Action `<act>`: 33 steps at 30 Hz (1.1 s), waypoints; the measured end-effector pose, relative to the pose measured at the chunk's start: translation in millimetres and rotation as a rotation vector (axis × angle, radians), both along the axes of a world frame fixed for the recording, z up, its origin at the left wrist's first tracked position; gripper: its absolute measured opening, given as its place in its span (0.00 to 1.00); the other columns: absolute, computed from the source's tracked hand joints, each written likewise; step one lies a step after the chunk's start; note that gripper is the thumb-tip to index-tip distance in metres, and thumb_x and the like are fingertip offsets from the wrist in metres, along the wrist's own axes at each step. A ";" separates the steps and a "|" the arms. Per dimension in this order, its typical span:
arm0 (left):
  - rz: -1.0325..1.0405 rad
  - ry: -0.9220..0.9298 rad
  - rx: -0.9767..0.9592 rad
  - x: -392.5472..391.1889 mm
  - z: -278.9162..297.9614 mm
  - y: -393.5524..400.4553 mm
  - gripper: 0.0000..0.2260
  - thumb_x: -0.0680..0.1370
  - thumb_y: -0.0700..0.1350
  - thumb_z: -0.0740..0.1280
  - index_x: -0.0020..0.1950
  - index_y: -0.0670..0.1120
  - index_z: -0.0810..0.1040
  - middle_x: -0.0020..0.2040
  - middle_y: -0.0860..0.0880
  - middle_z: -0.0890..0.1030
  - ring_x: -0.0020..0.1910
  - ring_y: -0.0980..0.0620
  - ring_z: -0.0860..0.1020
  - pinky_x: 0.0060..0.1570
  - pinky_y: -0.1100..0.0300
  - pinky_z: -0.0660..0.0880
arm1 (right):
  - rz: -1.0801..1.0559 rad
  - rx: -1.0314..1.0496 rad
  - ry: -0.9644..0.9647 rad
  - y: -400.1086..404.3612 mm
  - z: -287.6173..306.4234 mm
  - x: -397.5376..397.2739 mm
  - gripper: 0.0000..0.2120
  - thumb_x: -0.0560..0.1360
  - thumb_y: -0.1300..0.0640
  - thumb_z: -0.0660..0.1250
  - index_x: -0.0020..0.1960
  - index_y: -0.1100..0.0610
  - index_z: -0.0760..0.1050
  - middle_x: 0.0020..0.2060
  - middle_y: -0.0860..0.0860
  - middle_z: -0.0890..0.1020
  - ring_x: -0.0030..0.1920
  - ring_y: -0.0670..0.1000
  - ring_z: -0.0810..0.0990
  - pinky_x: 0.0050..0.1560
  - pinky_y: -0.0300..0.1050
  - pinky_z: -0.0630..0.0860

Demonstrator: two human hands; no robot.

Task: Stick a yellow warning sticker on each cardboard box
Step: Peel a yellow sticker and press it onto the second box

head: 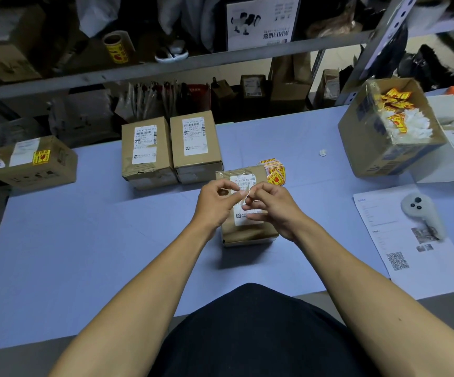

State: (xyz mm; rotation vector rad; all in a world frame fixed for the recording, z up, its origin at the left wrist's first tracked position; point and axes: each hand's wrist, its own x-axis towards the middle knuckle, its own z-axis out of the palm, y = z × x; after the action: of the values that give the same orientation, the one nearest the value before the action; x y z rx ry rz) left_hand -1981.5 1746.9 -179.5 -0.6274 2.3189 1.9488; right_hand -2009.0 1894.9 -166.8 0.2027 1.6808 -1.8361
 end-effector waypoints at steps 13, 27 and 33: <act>-0.085 0.004 0.117 5.1 6.5 1.0 0.03 0.74 0.39 0.73 0.41 0.44 0.85 0.39 0.44 0.85 0.41 0.50 0.81 0.53 0.47 0.79 | 0.079 0.141 0.244 0.2 -7.4 -2.0 0.07 0.79 0.62 0.64 0.42 0.56 0.75 0.35 0.53 0.81 0.38 0.48 0.81 0.40 0.41 0.79; 0.088 -0.172 0.327 -2.2 -3.3 7.5 0.06 0.78 0.37 0.68 0.40 0.42 0.80 0.44 0.43 0.81 0.45 0.47 0.80 0.48 0.52 0.80 | -0.102 0.278 0.067 24.4 -28.4 -9.2 0.11 0.77 0.64 0.57 0.37 0.58 0.70 0.33 0.54 0.76 0.34 0.51 0.78 0.39 0.44 0.78; 0.120 -0.227 0.354 -4.8 -2.5 13.6 0.04 0.78 0.37 0.67 0.44 0.40 0.79 0.48 0.42 0.83 0.44 0.48 0.83 0.41 0.59 0.82 | -0.143 0.361 -0.001 50.6 -44.6 -14.7 0.10 0.78 0.62 0.57 0.40 0.58 0.72 0.36 0.54 0.77 0.37 0.52 0.78 0.40 0.44 0.79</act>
State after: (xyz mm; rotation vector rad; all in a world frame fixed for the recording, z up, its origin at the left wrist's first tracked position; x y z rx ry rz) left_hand -1986.3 1760.5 -181.9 -0.9110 1.7857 2.1353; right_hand -2023.6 1945.5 -211.5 0.4847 2.0335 -1.6147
